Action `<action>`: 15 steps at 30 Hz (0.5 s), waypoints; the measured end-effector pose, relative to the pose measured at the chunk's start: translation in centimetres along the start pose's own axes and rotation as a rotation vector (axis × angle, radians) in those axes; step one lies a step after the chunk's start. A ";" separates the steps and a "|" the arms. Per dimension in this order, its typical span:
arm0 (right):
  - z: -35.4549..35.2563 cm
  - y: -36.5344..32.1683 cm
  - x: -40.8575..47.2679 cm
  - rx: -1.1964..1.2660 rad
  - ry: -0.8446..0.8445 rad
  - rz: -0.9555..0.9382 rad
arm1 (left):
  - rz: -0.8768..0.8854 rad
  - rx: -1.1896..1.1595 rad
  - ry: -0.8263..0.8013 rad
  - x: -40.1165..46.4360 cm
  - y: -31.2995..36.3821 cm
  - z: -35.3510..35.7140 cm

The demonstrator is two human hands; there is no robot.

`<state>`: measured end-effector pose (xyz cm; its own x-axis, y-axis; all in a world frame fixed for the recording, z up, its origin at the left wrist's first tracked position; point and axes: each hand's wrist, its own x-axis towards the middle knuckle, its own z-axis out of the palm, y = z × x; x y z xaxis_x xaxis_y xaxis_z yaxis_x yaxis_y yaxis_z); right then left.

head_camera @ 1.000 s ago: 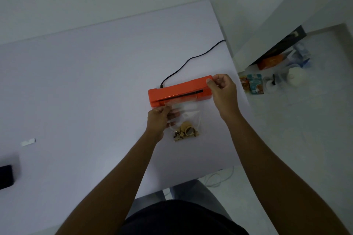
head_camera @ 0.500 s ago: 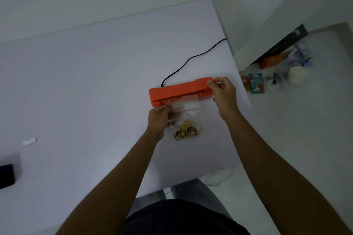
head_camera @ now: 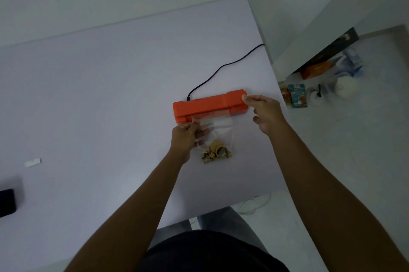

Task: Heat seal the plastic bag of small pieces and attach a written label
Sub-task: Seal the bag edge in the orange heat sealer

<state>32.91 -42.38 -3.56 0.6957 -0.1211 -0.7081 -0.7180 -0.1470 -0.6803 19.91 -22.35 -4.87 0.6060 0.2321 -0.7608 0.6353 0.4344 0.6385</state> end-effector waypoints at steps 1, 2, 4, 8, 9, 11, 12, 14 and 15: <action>0.0 -0.1 0.1 0.011 -0.006 0.023 | 0.002 0.000 -0.003 0.0 0.0 0.0; 0.0 -0.1 0.1 0.021 -0.013 0.040 | 0.003 0.001 -0.003 0.0 0.0 0.0; 0.0 -0.2 0.0 0.041 -0.027 0.062 | 0.000 -0.001 0.004 0.1 0.0 -0.1; 0.0 -0.2 0.0 0.053 -0.045 0.086 | -0.005 0.008 0.016 0.3 0.0 -0.1; -0.1 -0.2 0.0 0.053 -0.050 0.090 | -0.003 0.007 0.015 0.2 0.0 -0.1; -0.1 -0.2 -0.1 0.054 -0.062 0.093 | -0.001 0.003 0.012 0.2 0.0 -0.1; -0.1 -0.3 -0.1 0.056 -0.067 0.094 | -0.004 0.000 0.011 0.1 0.0 -0.1; -0.1 -0.3 -0.2 0.060 -0.067 0.093 | -0.012 -0.004 0.009 0.1 0.0 0.0; 0.0 -0.4 -0.2 0.060 -0.065 0.091 | -0.012 -0.002 0.011 0.2 0.0 0.0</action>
<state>33.02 -42.35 -3.16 0.6260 -0.0669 -0.7769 -0.7796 -0.0791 -0.6213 19.98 -22.30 -5.03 0.5927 0.2363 -0.7700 0.6419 0.4389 0.6288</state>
